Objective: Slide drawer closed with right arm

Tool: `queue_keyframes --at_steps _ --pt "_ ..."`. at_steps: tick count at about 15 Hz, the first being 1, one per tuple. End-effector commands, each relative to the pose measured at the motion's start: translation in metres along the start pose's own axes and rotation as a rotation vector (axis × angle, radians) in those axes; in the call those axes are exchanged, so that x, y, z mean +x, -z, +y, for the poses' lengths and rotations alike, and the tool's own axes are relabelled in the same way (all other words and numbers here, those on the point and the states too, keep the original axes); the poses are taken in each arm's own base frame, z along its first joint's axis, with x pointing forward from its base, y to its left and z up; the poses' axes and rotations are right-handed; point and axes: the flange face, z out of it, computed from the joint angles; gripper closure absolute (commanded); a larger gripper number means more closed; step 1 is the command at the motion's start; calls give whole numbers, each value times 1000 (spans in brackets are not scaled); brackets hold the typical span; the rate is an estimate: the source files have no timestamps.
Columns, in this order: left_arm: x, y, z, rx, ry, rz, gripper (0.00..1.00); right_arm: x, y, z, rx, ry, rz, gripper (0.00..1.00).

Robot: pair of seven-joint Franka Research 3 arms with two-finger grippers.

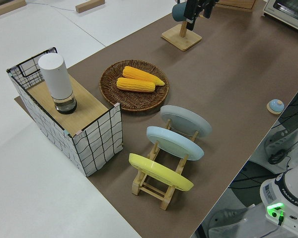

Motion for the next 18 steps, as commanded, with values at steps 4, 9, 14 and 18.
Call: queue_keyframes --at_steps 4,9,14,18 --pt "-4 4 -2 12 -2 -3 2 -41 28 -7 -58 252 -108 231" --pt "-4 4 -2 12 -2 -3 5 -53 46 -3 -81 390 -150 17" --pt "-4 4 -2 12 -2 -3 2 -67 75 4 -85 486 -188 17" --pt "-4 5 -1 12 -3 -2 5 -87 98 22 -91 577 -240 17"
